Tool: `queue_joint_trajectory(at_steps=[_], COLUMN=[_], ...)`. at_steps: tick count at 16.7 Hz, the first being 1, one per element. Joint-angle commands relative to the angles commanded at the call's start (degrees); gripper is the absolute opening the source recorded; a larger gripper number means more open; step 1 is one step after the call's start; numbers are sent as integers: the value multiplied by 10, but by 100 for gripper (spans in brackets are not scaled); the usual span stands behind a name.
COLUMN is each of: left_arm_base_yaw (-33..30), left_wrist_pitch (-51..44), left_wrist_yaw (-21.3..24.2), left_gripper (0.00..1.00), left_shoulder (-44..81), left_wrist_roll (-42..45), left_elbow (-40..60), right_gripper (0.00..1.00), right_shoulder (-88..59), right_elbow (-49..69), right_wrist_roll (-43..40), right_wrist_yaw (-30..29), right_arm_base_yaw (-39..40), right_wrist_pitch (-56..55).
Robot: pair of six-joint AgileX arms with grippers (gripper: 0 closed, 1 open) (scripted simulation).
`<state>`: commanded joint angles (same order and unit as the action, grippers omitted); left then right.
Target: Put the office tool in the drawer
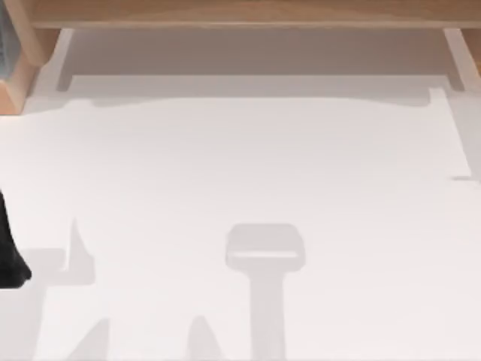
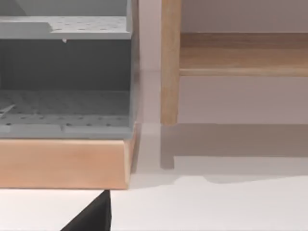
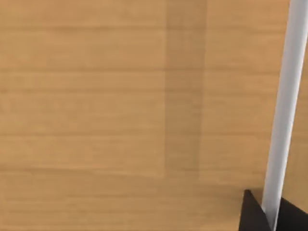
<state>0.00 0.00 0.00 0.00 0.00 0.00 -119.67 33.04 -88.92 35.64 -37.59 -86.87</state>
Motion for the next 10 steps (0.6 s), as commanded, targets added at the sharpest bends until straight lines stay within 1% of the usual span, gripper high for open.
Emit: queue_joint_trajectory(at_steps=[5,10], left_arm_base_yaw=[0,0], left_wrist_pitch=[0,0], left_wrist_yaw=[0,0], left_gripper=[100,100], left_shoulder=[0,0], left_wrist_roll=[0,0], left_elbow=[0,0], right_gripper=[0,0], right_shoulder=[-29,-32], right_elbow=[81,88], right_wrist_roll=[0,1], right_wrist_yaw=[-44,-49], right_arm_base_yaw=[42,44], right_wrist_pitch=[51,58])
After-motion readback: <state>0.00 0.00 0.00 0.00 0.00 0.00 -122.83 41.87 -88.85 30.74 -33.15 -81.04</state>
